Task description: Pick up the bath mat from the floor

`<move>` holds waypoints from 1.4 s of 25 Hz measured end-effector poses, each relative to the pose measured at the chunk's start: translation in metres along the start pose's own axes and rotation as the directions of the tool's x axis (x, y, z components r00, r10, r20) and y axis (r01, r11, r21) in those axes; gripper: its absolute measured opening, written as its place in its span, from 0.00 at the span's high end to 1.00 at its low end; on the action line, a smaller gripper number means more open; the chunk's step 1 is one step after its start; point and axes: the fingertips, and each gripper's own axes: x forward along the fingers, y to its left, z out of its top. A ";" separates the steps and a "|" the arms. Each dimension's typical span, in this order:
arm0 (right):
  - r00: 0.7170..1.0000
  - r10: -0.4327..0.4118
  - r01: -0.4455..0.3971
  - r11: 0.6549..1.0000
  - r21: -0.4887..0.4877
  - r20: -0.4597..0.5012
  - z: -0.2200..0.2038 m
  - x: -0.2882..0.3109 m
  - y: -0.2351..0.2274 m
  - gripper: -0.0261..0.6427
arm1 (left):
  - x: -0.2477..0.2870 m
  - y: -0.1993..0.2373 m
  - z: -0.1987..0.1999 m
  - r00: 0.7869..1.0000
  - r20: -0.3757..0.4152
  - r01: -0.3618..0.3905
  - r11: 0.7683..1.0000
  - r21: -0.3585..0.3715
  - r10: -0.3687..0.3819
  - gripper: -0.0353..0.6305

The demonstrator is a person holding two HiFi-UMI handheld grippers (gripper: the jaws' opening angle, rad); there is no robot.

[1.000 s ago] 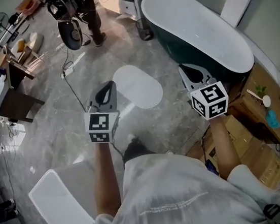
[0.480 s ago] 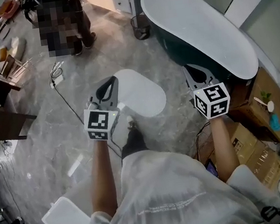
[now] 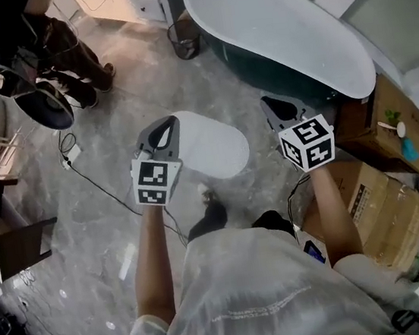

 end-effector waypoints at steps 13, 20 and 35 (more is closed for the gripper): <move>0.981 0.061 -0.043 0.994 0.103 -0.184 -0.073 0.093 -0.024 0.94 | 0.112 0.013 -0.076 0.966 -0.168 0.203 0.979 0.031 -0.196 0.92; 0.958 0.183 -0.160 0.980 0.117 -0.223 -0.105 0.147 -0.045 0.84 | 0.158 0.016 -0.092 0.961 -0.230 0.148 0.988 -0.045 -0.155 0.92; 0.893 0.244 -0.209 0.969 0.132 -0.378 -0.228 0.287 -0.108 0.71 | 0.294 0.020 -0.221 0.872 -0.392 0.261 0.956 -0.136 -0.294 0.90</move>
